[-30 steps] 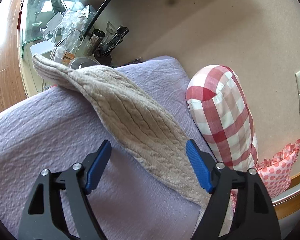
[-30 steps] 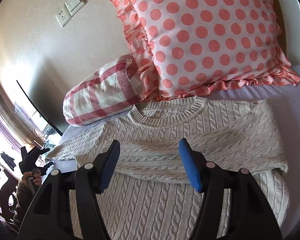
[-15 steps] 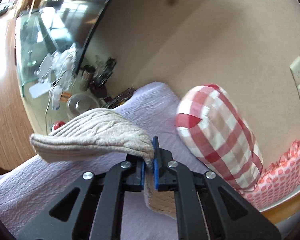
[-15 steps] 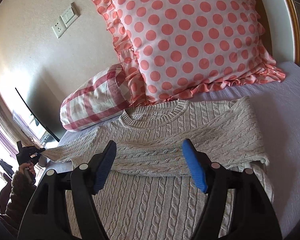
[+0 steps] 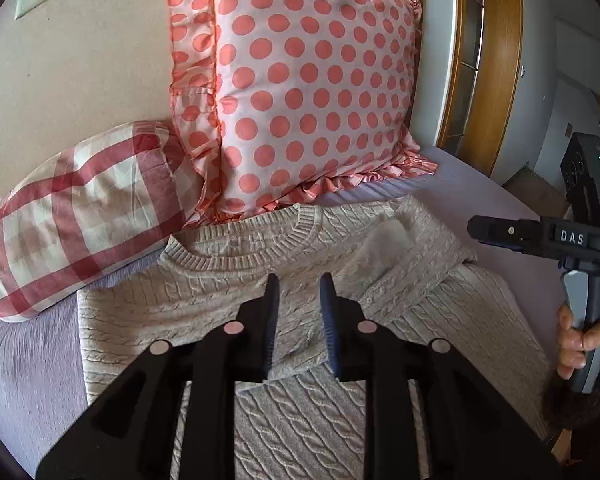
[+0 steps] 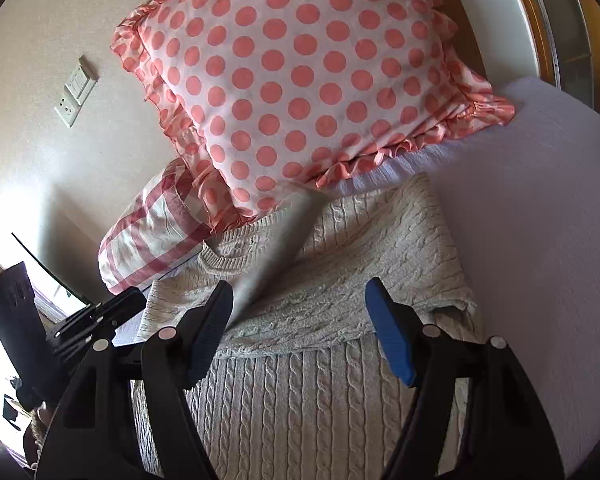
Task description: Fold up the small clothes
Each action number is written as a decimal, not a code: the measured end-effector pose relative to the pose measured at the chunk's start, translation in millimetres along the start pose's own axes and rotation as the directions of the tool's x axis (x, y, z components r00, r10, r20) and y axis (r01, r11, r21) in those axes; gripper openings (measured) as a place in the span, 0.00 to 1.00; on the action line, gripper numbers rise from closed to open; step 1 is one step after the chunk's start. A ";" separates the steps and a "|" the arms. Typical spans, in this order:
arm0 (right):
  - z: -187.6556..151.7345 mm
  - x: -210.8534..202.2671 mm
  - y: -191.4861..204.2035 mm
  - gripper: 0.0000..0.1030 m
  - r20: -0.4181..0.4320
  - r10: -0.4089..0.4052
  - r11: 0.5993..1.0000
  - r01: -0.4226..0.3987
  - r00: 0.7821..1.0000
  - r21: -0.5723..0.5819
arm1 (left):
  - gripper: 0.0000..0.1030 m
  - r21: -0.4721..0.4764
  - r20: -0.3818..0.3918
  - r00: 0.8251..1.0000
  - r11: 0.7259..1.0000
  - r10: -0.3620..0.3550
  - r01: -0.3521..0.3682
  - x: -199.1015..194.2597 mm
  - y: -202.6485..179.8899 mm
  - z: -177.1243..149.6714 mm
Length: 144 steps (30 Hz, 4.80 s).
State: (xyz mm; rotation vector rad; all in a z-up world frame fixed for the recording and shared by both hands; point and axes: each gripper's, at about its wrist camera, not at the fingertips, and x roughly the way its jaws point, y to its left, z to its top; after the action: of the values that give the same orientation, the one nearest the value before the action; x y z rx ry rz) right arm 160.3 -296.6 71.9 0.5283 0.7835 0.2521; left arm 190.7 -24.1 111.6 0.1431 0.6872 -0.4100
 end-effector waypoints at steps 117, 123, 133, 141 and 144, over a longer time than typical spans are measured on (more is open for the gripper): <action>13.6 42.7 -78.0 0.83 0.183 0.181 0.959 -0.214 0.966 0.185 | 0.13 -0.746 0.072 0.963 0.626 -0.261 0.226 18.1 171.7 14.4; 22.6 22.4 -93.2 0.83 0.267 0.117 0.966 -0.171 0.957 0.192 | 0.13 -0.684 0.130 0.896 0.615 -0.425 0.391 82.4 30.8 102.3; 33.6 17.5 -135.7 0.80 0.223 0.078 0.969 -0.126 0.972 0.213 | 0.33 -0.597 0.162 0.755 0.546 -0.635 0.587 123.4 -50.8 104.6; 44.9 63.1 -86.2 0.53 -0.008 0.050 0.998 -0.049 0.999 0.029 | 0.41 -0.317 -0.026 0.925 0.880 -0.380 0.352 59.1 -19.7 31.9; 44.8 87.5 -73.7 0.24 -0.089 -0.059 0.998 0.056 0.994 -0.043 | 0.41 -0.275 -0.056 0.918 0.890 -0.393 0.364 66.6 -26.7 13.6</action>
State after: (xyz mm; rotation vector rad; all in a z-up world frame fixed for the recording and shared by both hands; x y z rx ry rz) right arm 254.7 -339.3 5.8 0.4584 0.8782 0.2393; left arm 234.1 -73.2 79.5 -0.2250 0.8751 -0.6866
